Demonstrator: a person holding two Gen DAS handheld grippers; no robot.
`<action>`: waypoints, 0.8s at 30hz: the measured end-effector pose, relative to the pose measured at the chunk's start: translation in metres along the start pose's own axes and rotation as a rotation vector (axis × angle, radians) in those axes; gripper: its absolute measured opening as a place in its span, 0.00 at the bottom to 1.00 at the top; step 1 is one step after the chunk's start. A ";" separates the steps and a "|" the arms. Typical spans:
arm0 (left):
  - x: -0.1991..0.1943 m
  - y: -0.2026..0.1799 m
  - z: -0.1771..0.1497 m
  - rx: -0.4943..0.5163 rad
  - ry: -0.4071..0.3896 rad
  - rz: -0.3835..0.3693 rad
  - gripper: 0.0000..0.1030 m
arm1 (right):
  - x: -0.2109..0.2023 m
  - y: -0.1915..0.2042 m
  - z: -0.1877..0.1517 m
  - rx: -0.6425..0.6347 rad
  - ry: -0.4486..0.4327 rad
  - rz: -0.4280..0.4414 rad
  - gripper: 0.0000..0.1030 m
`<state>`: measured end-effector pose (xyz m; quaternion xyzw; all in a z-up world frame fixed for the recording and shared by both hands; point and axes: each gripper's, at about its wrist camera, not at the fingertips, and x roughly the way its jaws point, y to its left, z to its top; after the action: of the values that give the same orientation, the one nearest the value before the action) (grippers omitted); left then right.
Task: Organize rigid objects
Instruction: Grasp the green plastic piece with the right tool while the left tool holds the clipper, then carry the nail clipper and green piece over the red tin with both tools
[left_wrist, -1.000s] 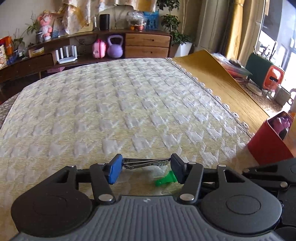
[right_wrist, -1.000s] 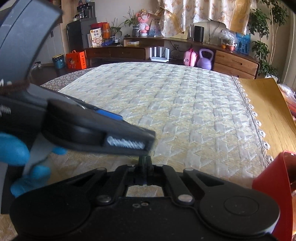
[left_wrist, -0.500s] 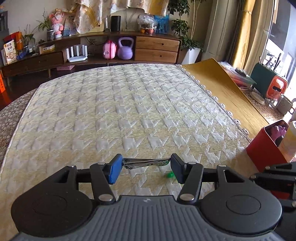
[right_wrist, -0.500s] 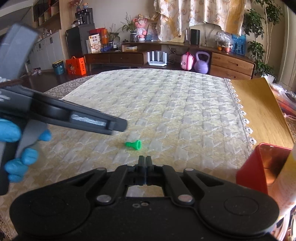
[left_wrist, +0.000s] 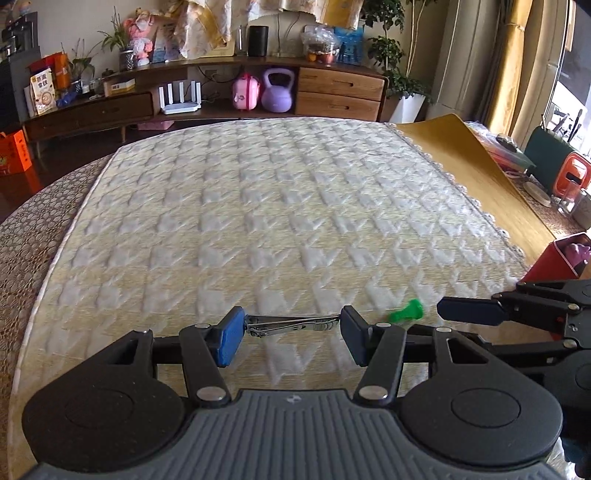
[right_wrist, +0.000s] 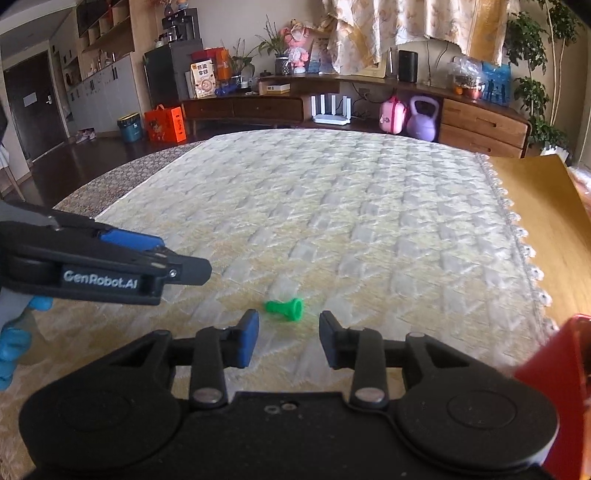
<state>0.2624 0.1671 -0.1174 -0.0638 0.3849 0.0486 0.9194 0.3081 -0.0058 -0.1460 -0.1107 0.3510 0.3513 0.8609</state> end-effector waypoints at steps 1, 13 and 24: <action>0.000 0.002 -0.001 0.001 0.001 0.001 0.55 | 0.002 0.001 0.000 -0.001 0.003 0.001 0.34; 0.003 0.008 -0.002 0.002 0.005 0.001 0.55 | 0.013 0.008 0.003 -0.016 0.006 -0.019 0.24; -0.010 -0.008 -0.005 0.013 0.013 -0.017 0.55 | -0.020 0.006 0.001 -0.046 0.007 -0.030 0.23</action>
<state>0.2529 0.1578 -0.1136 -0.0615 0.3906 0.0378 0.9177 0.2941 -0.0113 -0.1317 -0.1369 0.3442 0.3459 0.8621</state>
